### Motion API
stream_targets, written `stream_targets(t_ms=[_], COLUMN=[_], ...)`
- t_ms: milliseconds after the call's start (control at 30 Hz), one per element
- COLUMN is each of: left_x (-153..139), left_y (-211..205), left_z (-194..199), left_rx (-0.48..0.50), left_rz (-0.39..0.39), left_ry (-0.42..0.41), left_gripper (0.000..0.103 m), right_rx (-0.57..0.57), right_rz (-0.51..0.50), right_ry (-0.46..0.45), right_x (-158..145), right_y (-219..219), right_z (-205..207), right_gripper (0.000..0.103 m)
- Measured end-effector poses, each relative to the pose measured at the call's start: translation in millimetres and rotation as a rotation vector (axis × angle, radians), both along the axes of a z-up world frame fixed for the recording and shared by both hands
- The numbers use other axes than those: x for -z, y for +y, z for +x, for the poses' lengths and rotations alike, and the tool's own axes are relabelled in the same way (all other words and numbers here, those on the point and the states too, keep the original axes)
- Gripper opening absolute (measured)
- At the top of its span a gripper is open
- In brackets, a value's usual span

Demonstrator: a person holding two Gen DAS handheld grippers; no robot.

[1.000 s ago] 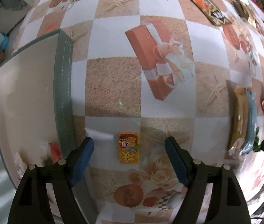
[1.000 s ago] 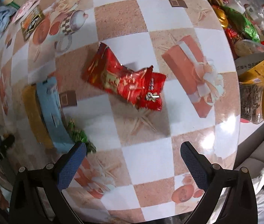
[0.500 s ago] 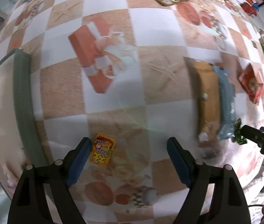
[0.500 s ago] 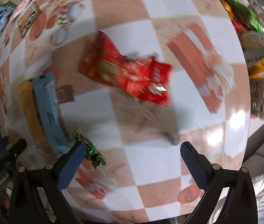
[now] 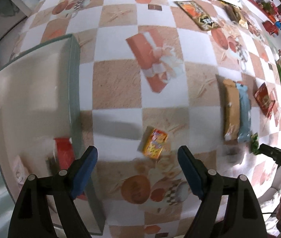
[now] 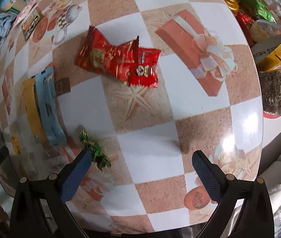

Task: Organize snacks
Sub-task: 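Move both tools back over the remaining snacks, then grasp the yellow candy packet with the left tool while the right tool grasps a green wrapped candy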

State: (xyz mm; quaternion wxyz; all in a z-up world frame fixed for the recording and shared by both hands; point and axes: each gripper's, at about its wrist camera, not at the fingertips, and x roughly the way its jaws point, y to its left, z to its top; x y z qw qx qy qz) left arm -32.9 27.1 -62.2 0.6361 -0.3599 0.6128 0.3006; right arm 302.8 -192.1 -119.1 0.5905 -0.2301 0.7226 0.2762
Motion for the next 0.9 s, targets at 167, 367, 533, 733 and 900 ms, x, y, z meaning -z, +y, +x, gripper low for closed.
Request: stream_targets(t_ms=[167, 367, 533, 733, 900], left_x=[10.0, 18.3, 30.5, 42.7, 47.8], left_y=[-15.6, -44.8, -47.0, -26.6, -19.5], left_z=[-0.7, 23.0, 52.0, 62.6, 64.3], left_rx=[0.047, 0.178, 0.201, 0.206, 0.194], left_rz=[0.011, 0.072, 0.066, 0.067, 0.055], left_ry=[0.033, 0.089, 0.102, 0.089, 0.08], left_gripper=[0.085, 0.085, 0.086, 0.088, 0.088], right_rx=[-0.017, -0.085, -0.138, -0.169, -0.214], right_rz=[0.004, 0.007, -0.017, -0.036, -0.051], right_ry=[0.008, -0.012, -0.024, -0.02, -0.041], right_x=[-2.1, -14.1, -14.7, -7.3, -4.8], right_y=[-9.1, 4.6, 13.2, 18.0, 27.2], right_z=[-16.5, -34.7, -48.3, -63.9, -81.6], right_gripper=[0.102, 0.102, 0.101, 0.087, 0.078])
